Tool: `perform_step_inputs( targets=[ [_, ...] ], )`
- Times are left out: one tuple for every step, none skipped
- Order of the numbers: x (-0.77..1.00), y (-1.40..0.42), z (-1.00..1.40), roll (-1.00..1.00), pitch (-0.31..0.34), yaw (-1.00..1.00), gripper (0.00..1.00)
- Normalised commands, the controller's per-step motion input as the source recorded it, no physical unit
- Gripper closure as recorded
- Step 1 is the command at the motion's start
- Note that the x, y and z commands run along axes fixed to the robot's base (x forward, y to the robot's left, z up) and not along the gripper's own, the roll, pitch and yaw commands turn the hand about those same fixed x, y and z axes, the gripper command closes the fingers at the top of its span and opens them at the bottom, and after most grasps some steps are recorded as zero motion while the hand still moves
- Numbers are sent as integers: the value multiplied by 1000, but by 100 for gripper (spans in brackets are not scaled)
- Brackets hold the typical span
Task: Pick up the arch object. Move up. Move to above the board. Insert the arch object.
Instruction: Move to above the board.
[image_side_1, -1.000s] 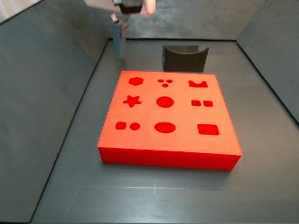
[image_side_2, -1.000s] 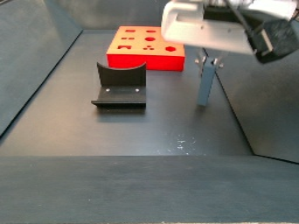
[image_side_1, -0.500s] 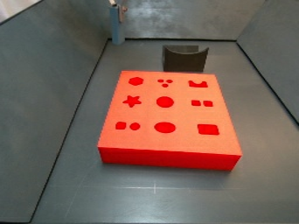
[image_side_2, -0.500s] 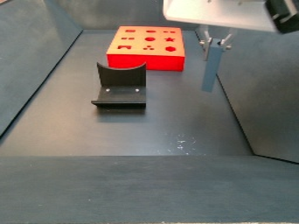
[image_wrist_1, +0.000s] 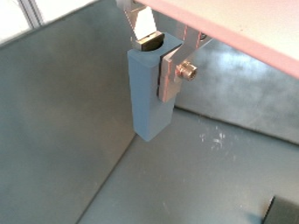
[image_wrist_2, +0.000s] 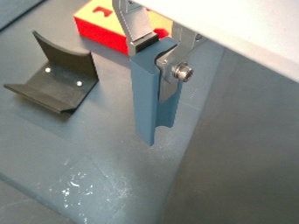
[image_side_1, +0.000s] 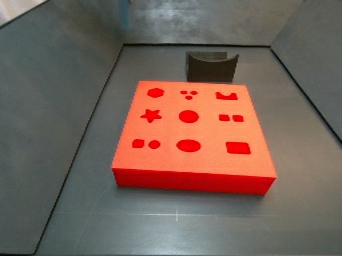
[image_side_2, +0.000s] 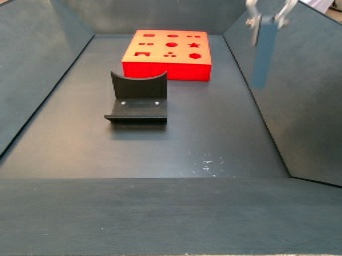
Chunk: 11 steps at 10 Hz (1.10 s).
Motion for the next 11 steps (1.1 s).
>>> perform_step_inputs(
  targets=[
    [-115,90,1000,100,45,40,100],
    [-108,84,1000,90,46,30,100],
    [-101,81,1000,79,46,23,100],
    [-95,77,1000,68,50,19,100],
    [-85,73,1000,52,55,14,100],
    [-78,69,1000,43,57,7,100],
    [-71,65,1000,35,59,-2,100],
    [-62,60,1000,29,61,-11,100],
    [-48,53,1000,24,65,-19,100],
    [-40,47,1000,21,69,-23,100],
    [-21,29,808,16,69,-28,100]
  ],
)
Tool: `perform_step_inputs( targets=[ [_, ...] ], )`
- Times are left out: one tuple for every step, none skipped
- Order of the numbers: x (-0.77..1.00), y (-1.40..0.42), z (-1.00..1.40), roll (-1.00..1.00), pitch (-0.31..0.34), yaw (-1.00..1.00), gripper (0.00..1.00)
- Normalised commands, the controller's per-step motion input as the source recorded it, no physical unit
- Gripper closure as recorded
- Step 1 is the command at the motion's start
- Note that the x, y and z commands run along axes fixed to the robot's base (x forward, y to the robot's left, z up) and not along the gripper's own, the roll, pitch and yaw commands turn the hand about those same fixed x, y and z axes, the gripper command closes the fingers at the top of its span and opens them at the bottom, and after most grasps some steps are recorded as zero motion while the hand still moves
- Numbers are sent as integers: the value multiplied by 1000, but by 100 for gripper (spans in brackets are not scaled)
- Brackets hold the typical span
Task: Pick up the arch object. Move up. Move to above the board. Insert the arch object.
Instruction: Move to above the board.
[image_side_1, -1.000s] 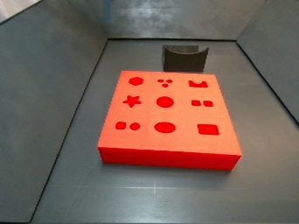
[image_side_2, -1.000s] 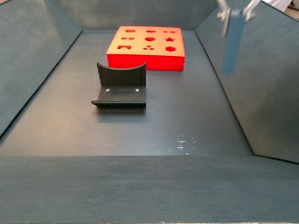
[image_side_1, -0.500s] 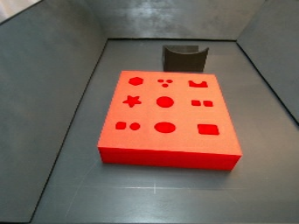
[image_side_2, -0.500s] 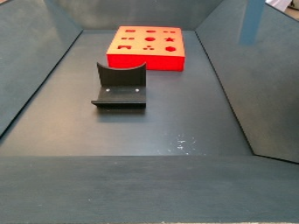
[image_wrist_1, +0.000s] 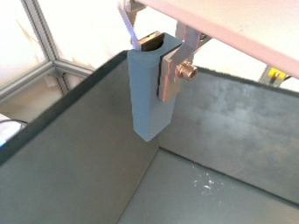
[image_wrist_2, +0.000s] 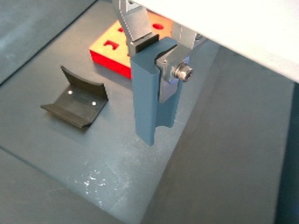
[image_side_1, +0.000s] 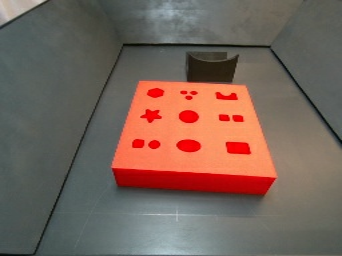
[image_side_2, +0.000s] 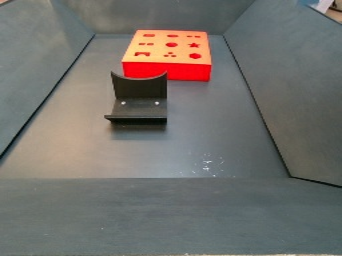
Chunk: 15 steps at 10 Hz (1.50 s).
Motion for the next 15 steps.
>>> perform_step_inputs(
  targets=[
    [-12,22,702,12,71,-30,100],
    [0,12,441,1,78,-29,100],
    [2,11,338,-4,78,-30,100],
    [355,-1000,-109,-366,5,1000,100],
    [358,-1000,-130,-345,3,1000,100],
    [373,-1000,-127,-197,1,751,100],
    [375,-1000,-127,-113,-13,427,100],
    [376,-1000,-127,-64,-16,311,100],
    [383,-1000,-125,-16,-7,156,100],
    [391,-1000,-124,-12,6,83,100],
    [400,-1000,-126,0,14,40,100],
    [408,-1000,-123,-1,20,29,100],
    [419,-1000,-122,-4,19,14,100],
    [424,-1000,-122,-13,20,14,100],
    [437,-1000,-120,6,23,13,100]
  ],
)
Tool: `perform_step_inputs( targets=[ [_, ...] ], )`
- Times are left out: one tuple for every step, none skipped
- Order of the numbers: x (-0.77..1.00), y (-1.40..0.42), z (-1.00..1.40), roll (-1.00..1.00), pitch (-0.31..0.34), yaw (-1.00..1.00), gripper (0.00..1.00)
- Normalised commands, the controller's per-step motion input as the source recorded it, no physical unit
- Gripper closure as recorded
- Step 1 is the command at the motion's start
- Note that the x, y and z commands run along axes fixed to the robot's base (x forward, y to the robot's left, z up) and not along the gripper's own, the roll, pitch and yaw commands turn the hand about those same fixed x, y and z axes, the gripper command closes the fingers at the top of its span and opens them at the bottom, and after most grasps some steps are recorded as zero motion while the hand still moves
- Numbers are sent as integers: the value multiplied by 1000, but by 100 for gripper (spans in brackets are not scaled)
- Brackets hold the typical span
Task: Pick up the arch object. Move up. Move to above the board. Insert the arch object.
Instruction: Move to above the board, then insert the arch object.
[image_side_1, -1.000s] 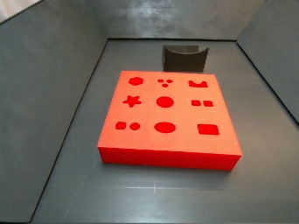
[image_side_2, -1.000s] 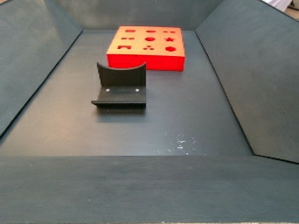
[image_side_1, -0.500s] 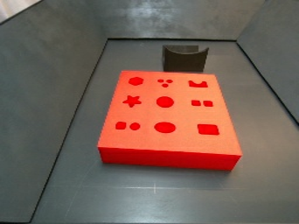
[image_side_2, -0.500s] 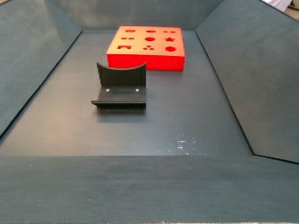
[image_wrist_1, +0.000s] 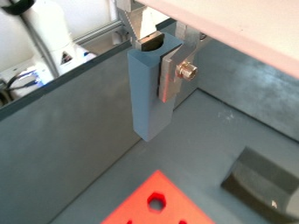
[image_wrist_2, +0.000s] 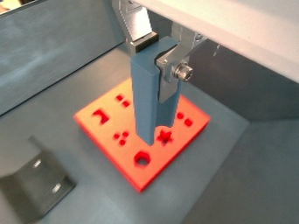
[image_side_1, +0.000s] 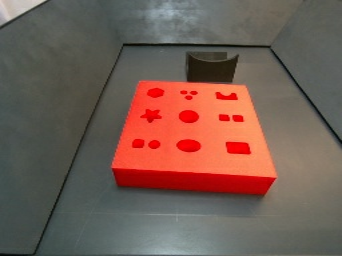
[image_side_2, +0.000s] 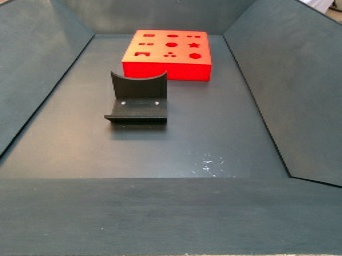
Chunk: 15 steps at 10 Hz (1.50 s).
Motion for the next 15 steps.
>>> perform_step_inputs(
  targets=[
    [450,-1000,-121,0,20,11,100],
    [488,-1000,-121,8,20,8,100],
    [397,-781,-91,12,20,9,100],
    [244,-431,-46,29,15,3,100],
    [148,-251,-16,29,13,8,100],
    [554,151,-380,0,-41,-689,100],
    [571,160,-377,0,-40,-677,100],
    [577,160,-386,0,-36,-674,100],
    [566,146,-403,1,-20,-694,100],
    [563,140,-411,7,-14,-703,100],
    [629,191,-377,0,-20,-654,100],
    [663,214,-354,0,-31,-626,100],
    [660,214,-354,0,-33,-623,100],
    [631,189,-391,0,-4,-666,100],
    [551,134,-423,17,0,-731,100]
  ],
)
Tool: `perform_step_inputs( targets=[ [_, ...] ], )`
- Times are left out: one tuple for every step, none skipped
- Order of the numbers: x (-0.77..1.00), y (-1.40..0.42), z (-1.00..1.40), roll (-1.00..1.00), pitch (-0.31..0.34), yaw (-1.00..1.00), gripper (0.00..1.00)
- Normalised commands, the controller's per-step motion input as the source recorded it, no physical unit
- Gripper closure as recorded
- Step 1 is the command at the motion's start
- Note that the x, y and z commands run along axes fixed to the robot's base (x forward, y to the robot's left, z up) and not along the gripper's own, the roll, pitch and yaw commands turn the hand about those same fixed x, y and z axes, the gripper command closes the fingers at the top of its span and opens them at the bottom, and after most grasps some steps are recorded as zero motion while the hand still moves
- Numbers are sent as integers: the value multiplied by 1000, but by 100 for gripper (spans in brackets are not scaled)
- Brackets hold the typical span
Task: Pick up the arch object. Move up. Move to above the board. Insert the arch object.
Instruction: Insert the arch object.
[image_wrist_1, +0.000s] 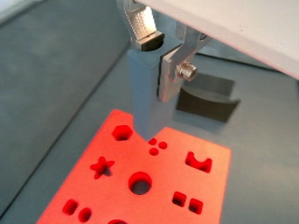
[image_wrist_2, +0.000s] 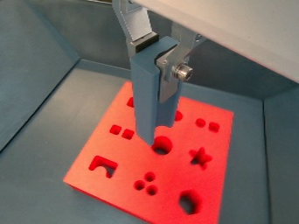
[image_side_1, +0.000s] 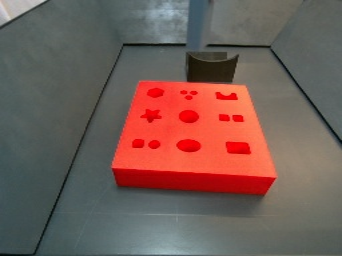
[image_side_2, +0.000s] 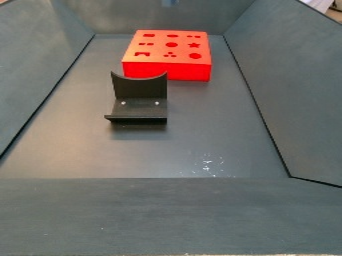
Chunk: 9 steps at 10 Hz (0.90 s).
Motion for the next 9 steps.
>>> perform_step_inputs(
  targets=[
    [480,97,-440,31,0,-786,100],
    [460,89,-434,30,0,-797,100],
    [463,91,-434,29,0,-797,100],
    [460,89,-451,39,0,-800,100],
    [457,80,-460,46,0,-809,100],
    [386,57,-469,46,0,-863,100],
    [326,34,-486,41,0,-909,100],
    [329,31,-483,41,0,-906,100],
    [329,34,-480,41,0,-906,100]
  ],
)
